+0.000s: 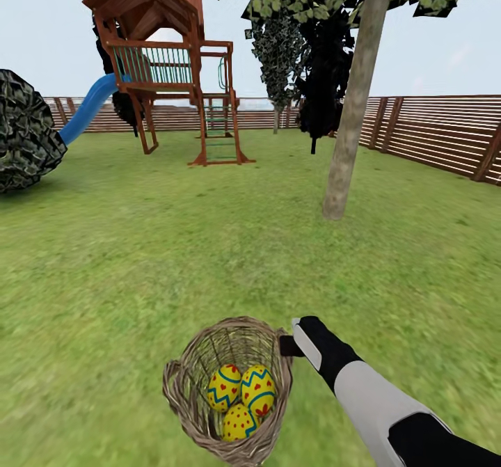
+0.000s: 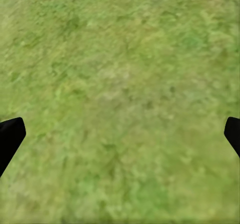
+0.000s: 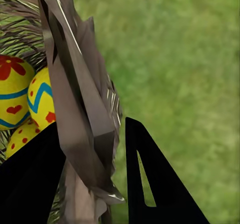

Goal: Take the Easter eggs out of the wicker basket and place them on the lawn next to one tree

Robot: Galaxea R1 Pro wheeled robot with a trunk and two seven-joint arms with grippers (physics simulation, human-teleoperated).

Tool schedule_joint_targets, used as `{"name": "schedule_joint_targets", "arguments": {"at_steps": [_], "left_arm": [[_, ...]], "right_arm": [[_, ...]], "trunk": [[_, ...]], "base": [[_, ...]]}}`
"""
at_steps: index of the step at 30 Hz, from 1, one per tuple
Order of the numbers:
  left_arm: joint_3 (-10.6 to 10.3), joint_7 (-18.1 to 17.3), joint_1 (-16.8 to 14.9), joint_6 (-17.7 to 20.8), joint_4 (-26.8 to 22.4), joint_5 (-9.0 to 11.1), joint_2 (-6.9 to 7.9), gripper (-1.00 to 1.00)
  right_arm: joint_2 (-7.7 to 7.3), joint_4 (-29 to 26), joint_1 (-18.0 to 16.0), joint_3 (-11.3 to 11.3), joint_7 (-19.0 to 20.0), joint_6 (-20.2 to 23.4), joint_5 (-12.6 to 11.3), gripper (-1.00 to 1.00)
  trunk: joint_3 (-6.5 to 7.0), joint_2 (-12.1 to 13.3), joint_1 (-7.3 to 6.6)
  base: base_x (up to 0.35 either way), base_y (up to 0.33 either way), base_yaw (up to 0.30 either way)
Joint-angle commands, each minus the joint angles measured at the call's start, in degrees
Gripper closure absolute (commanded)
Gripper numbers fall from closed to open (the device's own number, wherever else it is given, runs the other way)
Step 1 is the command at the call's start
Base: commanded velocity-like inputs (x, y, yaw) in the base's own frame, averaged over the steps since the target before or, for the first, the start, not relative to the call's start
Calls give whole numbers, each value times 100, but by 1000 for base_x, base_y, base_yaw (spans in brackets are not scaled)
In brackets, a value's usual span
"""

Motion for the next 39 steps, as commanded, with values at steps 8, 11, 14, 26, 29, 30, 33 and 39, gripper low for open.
{"name": "schedule_joint_targets", "arguments": {"at_steps": [8,11,14,26,29,30,33,39], "left_arm": [[8,-23,3,31,94,31,10,-100],[8,-23,3,25,97,31,10,-100],[8,-23,3,24,96,30,10,-100],[7,-23,3,24,98,23,10,-100],[6,-23,3,22,98,23,10,-100],[6,-23,3,23,96,23,10,-100],[2,-23,3,24,97,23,10,-100],[1,-23,3,24,96,21,10,-100]], "right_arm": [[3,-6,-6,38,-50,6,-94,100],[3,-6,-8,42,-50,6,-94,100],[3,-6,-6,42,-50,6,-94,100],[3,-6,-6,47,-50,6,-95,100],[3,-6,-6,47,-50,6,-95,100],[8,-6,-6,47,-50,6,-95,100],[12,-5,-6,47,-50,6,-100,100],[12,-2,-6,47,-50,6,-103,100]], "trunk": [[-5,-3,0],[-5,-3,0],[-5,-3,0],[-5,-3,0],[-5,-3,0],[-5,-3,0],[-5,-3,0],[-5,-3,0]], "base": [[190,98,0],[299,151,0],[303,130,0],[307,109,0],[308,106,0],[308,106,0],[308,106,0],[310,103,0]]}}
